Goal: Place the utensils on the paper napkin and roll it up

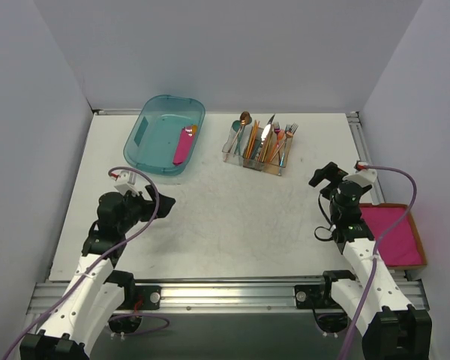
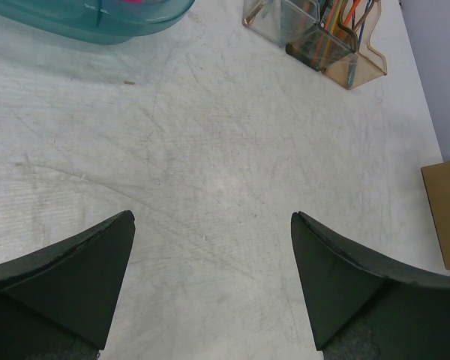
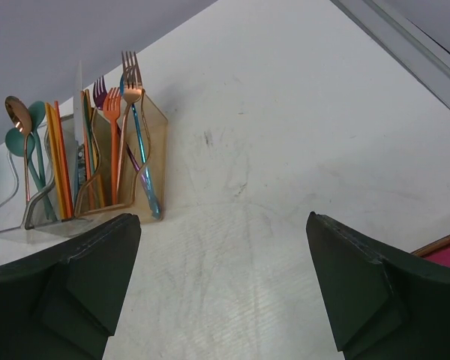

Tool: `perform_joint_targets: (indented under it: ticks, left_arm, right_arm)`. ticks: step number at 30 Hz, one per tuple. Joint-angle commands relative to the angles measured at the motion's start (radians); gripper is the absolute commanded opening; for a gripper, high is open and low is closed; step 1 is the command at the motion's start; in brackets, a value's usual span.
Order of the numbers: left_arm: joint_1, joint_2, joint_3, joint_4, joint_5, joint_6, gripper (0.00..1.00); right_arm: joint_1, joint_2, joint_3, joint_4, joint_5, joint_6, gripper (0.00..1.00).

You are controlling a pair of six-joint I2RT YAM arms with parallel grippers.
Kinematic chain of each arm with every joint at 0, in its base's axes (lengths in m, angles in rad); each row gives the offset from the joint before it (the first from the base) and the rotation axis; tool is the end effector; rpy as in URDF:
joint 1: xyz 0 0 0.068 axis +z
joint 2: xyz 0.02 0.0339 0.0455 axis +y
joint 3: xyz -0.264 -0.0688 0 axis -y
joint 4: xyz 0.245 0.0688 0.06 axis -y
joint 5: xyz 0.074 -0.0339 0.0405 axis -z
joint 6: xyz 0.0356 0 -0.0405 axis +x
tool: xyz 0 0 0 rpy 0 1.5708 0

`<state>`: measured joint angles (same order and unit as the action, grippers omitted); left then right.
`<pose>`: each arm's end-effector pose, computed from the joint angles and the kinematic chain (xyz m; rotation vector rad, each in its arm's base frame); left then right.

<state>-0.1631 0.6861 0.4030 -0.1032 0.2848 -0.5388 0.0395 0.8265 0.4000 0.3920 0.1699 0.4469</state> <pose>0.1641 -0.0371 0.2292 -0.1844 2.0060 -0.7338 0.1981 0.0018 0.2572 0.4539 1.5447 0.2407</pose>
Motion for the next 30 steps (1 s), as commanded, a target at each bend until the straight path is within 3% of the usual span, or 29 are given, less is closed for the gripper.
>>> perform_joint_targets:
  ticks: [1,5,7,11,12,15,22,30]
  left_arm:
    - [0.010,-0.042,0.011,0.025,0.013,-0.001,0.94]
    - [0.010,-0.108,0.003,-0.018,-0.033,-0.013,0.94]
    - [0.011,-0.134,-0.001,-0.030,-0.004,-0.009,0.94]
    - [0.010,-0.148,-0.006,-0.021,0.021,0.000,0.94]
    - [0.010,-0.146,-0.006,-0.026,0.013,0.000,0.94]
    - [0.010,-0.134,-0.001,-0.029,0.017,-0.003,0.94]
    - [0.010,-0.105,0.002,-0.027,0.034,-0.006,0.94]
    - [0.010,-0.102,-0.003,-0.016,0.045,-0.009,0.94]
  right_arm:
    - [-0.004,-0.004,0.025,-0.025,0.054,0.025,0.99]
    - [-0.006,0.020,0.120,-0.164,0.145,0.087,0.90]
    - [-0.006,0.045,0.210,-0.321,0.277,0.169,0.77]
    - [-0.006,0.077,0.322,-0.643,0.466,0.327,0.70]
    - [-0.012,0.082,0.367,-0.768,0.529,0.423,0.69]
    - [-0.038,0.123,0.433,-0.921,0.543,0.475,0.80]
    - [-0.387,0.197,0.410,-0.868,0.272,0.323,0.75]
    - [-0.561,0.309,0.359,-0.771,0.175,0.308,0.67]
